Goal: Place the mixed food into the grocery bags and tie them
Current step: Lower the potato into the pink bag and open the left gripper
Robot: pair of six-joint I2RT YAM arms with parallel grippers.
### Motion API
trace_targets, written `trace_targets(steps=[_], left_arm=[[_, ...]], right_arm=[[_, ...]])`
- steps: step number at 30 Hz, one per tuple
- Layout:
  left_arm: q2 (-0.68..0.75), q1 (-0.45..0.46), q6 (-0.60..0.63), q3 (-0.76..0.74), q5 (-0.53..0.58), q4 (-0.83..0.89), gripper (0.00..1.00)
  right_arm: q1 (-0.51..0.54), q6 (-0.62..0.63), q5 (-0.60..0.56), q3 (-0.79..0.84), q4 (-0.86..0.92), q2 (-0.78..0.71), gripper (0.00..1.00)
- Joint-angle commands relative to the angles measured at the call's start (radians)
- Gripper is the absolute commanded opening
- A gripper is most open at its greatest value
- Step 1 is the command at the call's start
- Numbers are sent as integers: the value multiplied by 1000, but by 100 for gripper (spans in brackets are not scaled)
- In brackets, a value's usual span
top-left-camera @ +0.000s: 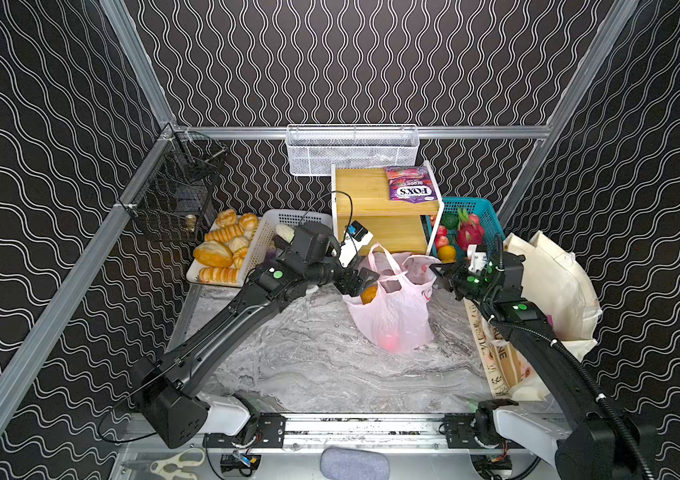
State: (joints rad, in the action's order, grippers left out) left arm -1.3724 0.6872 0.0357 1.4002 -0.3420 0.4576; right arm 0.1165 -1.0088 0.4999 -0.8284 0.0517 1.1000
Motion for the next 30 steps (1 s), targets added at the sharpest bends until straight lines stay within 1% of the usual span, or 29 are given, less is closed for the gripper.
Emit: trace_targets(steps=[1,4,8,11,12,14,16,21,24,26,28,29,30], left_arm=[[2,38,109,4,22,-22,78],[-20,97,158,25,51,-2,78],[-59,156,190,57,104,-3,77],[-113,172,176,130,123,19,68],[-134,173,172,158,120,33,62],[-163,174,168,198,116,51,47],[-177,175,172,216,122,66,27],[-190,176,161,274,155,191,0],[-183,173,129,301,158,233,0],[-173,173,83,323,166,245,0],[-162,172,50,354,147,262,0],[-157,172,25,372,145,275,0],[-153,171,-6,390,151,284,0]], right_arm=[[0,-11,9,-2,-24,-5,0],[0,-11,11,-3,-22,-8,0],[0,-13,11,0,-24,-13,0],[0,-14,17,2,-26,-13,0],[0,-14,18,2,-26,-14,0],[0,-13,23,3,-27,-12,0],[0,-2,28,-2,-17,-12,0],[-1,39,47,-23,11,-7,0],[0,81,74,-43,16,-2,1],[0,144,92,-69,41,0,6],[0,232,95,-107,83,-6,13],[-1,281,100,-129,104,-15,18],[1,329,97,-144,123,-29,25]])
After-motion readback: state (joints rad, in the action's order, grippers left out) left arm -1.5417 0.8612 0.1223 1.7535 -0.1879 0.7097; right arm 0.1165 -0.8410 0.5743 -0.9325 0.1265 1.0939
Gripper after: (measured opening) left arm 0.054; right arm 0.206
